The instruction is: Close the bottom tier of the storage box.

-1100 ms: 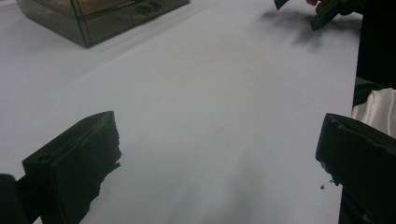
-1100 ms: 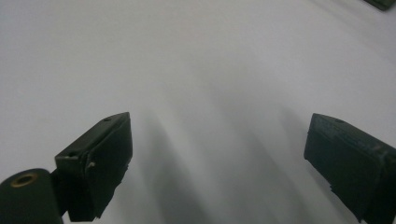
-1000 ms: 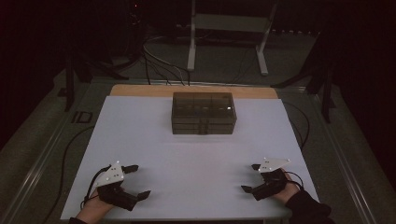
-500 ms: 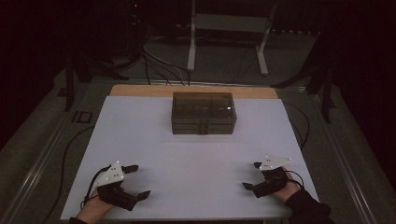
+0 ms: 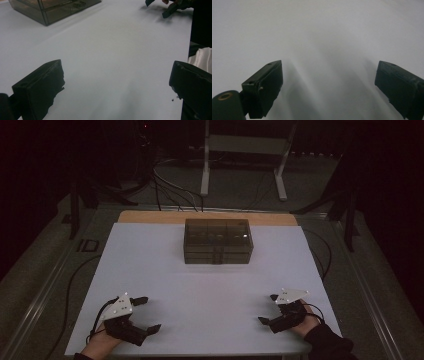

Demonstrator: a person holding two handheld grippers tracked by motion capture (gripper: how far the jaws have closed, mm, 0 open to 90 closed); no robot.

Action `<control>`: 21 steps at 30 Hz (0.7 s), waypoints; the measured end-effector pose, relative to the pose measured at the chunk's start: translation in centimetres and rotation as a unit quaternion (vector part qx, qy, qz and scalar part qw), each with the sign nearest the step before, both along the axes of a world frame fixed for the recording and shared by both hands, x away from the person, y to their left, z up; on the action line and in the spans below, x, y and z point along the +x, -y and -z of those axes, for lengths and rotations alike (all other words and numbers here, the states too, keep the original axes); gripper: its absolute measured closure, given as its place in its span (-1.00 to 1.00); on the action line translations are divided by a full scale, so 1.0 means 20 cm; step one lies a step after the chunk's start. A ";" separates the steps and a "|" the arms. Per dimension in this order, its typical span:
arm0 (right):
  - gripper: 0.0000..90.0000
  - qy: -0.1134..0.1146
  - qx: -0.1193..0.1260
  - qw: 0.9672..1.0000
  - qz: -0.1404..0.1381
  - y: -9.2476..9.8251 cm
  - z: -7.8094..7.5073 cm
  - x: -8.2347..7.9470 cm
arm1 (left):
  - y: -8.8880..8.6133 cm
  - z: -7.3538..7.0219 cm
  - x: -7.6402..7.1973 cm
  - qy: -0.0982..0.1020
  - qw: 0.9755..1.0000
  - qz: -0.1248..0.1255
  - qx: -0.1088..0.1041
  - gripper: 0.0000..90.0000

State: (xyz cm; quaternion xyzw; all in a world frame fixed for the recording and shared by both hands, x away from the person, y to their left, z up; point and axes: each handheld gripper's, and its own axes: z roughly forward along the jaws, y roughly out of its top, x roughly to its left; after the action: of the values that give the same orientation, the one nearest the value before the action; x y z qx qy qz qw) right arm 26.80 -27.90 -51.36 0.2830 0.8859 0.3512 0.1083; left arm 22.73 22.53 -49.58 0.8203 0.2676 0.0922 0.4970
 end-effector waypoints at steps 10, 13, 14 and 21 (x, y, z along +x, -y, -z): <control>-0.79 0.007 0.003 1.000 -0.006 0.00 -0.01 -0.01 | 0.00 0.00 0.00 0.001 1.000 0.000 0.000 -1.00; -0.79 0.010 0.001 1.000 -0.006 0.00 -0.01 -0.01 | 0.00 0.00 0.00 0.001 1.000 0.000 0.000 -1.00; -0.79 0.011 -0.001 1.000 -0.006 0.00 -0.01 -0.01 | 0.00 0.00 0.00 0.000 1.000 0.000 -0.001 -1.00; -0.79 0.000 -0.014 1.000 -0.003 0.00 -0.01 -0.01 | 0.00 0.00 0.00 0.000 1.000 -0.001 -0.001 -1.00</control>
State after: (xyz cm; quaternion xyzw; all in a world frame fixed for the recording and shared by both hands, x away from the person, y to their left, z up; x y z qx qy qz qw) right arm 26.64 -27.88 -51.23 0.2787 0.8918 0.3388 0.1111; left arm 22.72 22.54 -49.58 0.8198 0.2680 0.0924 0.4976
